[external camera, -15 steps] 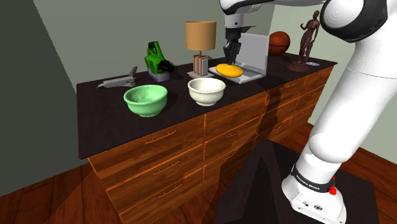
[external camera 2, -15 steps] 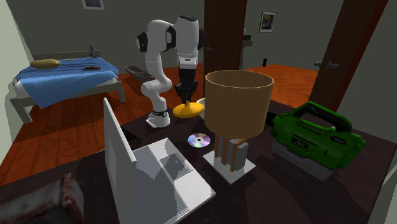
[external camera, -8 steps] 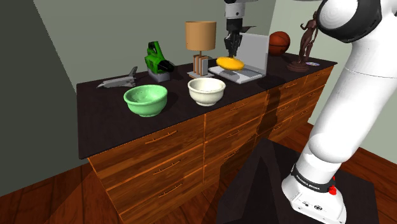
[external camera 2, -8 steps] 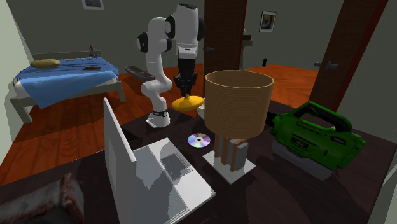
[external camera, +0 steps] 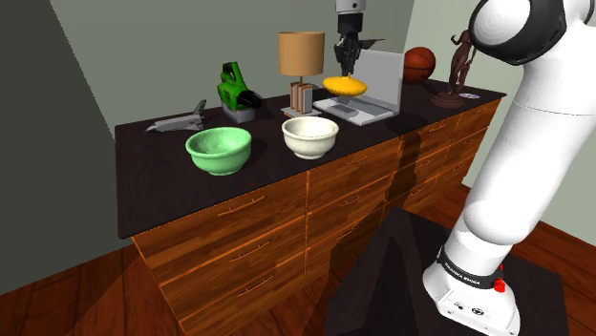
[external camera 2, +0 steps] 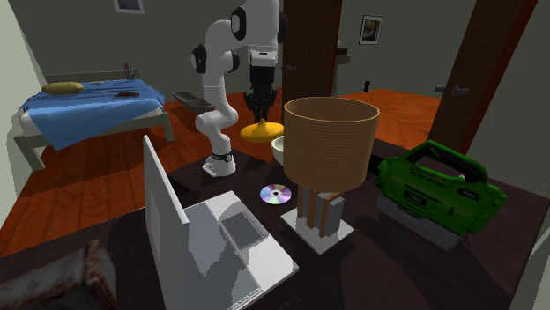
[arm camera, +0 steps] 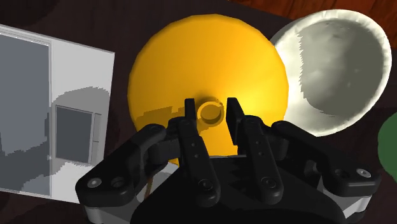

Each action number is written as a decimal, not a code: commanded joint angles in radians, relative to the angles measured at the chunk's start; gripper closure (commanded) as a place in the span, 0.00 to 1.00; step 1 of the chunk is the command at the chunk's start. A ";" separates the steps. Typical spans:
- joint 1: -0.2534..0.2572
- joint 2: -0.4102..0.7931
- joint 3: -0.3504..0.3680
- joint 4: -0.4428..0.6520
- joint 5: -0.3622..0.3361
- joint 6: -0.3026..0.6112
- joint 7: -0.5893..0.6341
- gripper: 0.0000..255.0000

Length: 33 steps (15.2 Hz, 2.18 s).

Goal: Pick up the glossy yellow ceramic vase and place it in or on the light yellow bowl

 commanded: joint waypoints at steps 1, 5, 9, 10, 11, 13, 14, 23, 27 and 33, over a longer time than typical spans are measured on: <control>0.023 -0.016 0.022 -0.001 -0.002 -0.016 0.045 1.00; 0.071 -0.027 0.069 0.020 -0.001 -0.052 0.140 1.00; 0.119 -0.020 0.117 0.065 0.005 -0.092 0.234 1.00; 0.131 -0.015 0.128 0.080 0.006 -0.103 0.258 1.00; 0.143 -0.008 0.140 0.096 0.008 -0.114 0.281 1.00; 0.164 0.006 0.160 0.130 0.011 -0.134 0.322 1.00; 0.164 -0.003 0.160 0.104 0.010 -0.117 0.323 1.00; 0.166 -0.064 0.162 -0.098 0.006 0.025 0.330 1.00; 0.166 -0.081 0.163 -0.175 0.004 0.084 0.333 1.00; 0.166 -0.100 0.163 -0.278 0.003 0.168 0.336 1.00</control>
